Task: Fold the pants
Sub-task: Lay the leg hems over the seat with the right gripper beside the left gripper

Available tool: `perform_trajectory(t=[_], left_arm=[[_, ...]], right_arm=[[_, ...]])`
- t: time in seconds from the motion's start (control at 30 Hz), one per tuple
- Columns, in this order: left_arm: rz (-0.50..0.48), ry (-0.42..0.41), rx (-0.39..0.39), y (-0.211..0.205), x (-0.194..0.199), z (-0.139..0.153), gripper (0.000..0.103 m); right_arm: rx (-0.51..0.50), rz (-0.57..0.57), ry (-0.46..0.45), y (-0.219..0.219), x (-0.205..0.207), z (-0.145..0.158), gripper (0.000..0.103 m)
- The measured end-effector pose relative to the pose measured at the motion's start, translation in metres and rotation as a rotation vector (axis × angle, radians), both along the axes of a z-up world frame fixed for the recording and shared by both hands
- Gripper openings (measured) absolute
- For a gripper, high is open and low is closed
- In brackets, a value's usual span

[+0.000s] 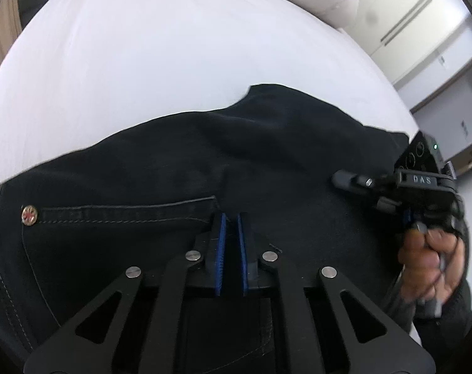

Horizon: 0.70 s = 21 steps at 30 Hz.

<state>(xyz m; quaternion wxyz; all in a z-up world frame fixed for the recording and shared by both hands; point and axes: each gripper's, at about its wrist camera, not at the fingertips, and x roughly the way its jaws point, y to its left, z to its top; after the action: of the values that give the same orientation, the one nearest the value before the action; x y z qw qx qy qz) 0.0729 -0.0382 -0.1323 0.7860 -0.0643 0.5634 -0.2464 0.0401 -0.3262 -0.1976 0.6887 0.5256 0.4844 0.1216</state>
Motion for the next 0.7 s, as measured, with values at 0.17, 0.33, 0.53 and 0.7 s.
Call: perform_trajectory(t=[0.17,0.33,0.53,0.7], left_arm=[[0.046,0.004,-0.037,0.019,0.0,-0.003,0.007],[0.068,0.001,-0.049,0.035,-0.005,-0.006,0.007],[0.071,-0.012,-0.039,0.038,-0.01,-0.007,0.007],[0.1,-0.036,-0.015,0.043,-0.018,0.006,0.007]], right_arm=[[-0.068,-0.269,-0.017,-0.104,-0.02,0.005,0.0],[-0.167,-0.515,-0.01,-0.21,-0.051,0.016,0.0],[-0.274,-0.729,0.023,-0.296,-0.075,0.033,0.0],[-0.42,-0.814,0.059,-0.3,-0.097,0.073,0.005]])
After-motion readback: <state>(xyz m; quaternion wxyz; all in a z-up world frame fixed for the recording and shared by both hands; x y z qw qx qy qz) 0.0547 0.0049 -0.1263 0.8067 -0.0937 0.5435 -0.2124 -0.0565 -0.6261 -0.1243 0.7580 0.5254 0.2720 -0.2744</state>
